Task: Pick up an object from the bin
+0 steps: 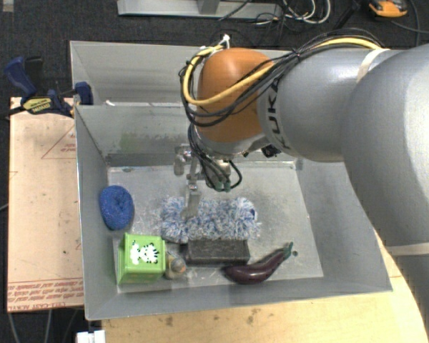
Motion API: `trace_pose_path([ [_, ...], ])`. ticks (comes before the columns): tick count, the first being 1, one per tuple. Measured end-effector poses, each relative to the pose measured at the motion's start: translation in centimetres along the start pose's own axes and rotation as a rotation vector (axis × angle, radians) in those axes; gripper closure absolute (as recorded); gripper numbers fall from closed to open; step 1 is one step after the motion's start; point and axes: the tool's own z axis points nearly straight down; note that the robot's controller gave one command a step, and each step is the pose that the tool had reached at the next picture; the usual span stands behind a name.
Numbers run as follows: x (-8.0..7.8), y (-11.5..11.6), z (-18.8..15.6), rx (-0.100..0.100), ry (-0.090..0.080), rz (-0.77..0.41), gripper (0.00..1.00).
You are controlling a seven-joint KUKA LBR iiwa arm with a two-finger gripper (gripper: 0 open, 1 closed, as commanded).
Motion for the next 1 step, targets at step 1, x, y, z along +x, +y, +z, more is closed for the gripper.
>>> trace_pose_path([
  [1,2.20,-1.93,2.27,-0.002,-0.008,-0.056,0.00],
])
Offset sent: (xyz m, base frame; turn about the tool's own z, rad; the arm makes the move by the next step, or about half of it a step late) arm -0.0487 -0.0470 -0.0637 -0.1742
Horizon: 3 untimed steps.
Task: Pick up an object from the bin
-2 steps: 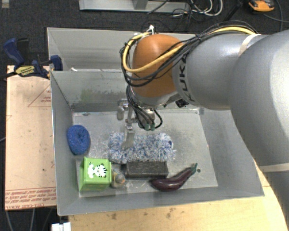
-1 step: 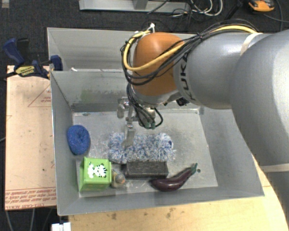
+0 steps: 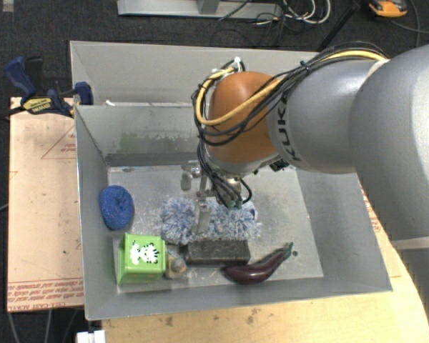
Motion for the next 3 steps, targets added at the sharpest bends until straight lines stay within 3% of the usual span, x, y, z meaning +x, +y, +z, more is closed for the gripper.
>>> trace_pose_path([
  [1,1.1,-1.0,1.1,0.001,0.005,-0.021,0.00],
  [2,6.5,-1.5,1.0,0.002,0.007,-0.109,1.00],
  [3,6.5,-1.5,1.0,0.002,0.007,-0.109,1.00],
])
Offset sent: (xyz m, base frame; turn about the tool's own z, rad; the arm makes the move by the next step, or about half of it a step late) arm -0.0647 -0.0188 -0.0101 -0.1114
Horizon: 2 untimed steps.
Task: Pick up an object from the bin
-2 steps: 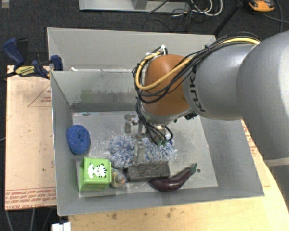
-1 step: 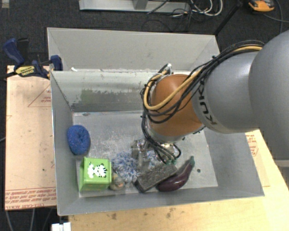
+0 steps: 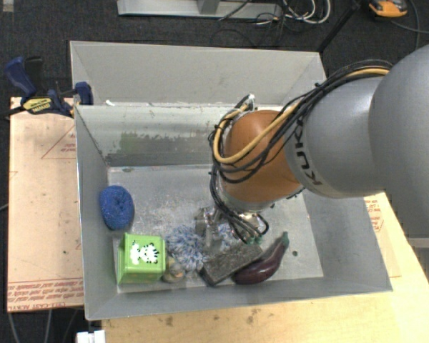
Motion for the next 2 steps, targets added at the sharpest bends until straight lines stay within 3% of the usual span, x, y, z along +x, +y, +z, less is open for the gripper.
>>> trace_pose_path([
  [1,1.1,0.4,-4.4,0.000,0.008,0.047,1.00],
  [2,1.2,2.4,-8.3,0.001,0.001,0.060,1.00],
])
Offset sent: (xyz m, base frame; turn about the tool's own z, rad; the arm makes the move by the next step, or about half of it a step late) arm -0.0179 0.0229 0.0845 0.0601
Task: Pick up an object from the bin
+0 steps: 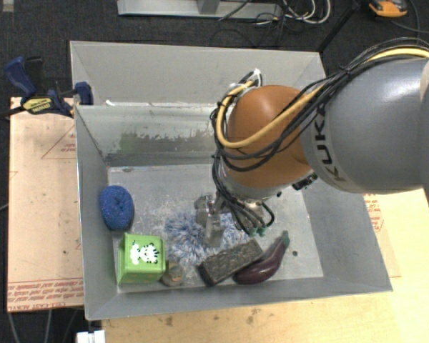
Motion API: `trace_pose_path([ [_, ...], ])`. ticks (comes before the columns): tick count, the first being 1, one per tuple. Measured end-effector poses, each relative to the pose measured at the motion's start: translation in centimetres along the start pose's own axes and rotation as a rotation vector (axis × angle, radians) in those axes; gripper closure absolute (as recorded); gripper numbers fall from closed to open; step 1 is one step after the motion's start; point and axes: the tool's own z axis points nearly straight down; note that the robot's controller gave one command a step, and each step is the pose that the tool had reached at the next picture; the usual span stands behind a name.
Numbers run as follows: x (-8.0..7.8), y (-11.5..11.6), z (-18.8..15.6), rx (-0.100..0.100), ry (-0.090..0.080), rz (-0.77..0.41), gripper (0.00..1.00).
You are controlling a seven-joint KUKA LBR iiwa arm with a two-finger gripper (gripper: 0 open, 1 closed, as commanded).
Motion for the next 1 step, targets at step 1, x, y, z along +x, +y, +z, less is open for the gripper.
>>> trace_pose_path([
  [1,0.52,0.37,-5.01,0.000,0.006,-0.005,1.00],
])
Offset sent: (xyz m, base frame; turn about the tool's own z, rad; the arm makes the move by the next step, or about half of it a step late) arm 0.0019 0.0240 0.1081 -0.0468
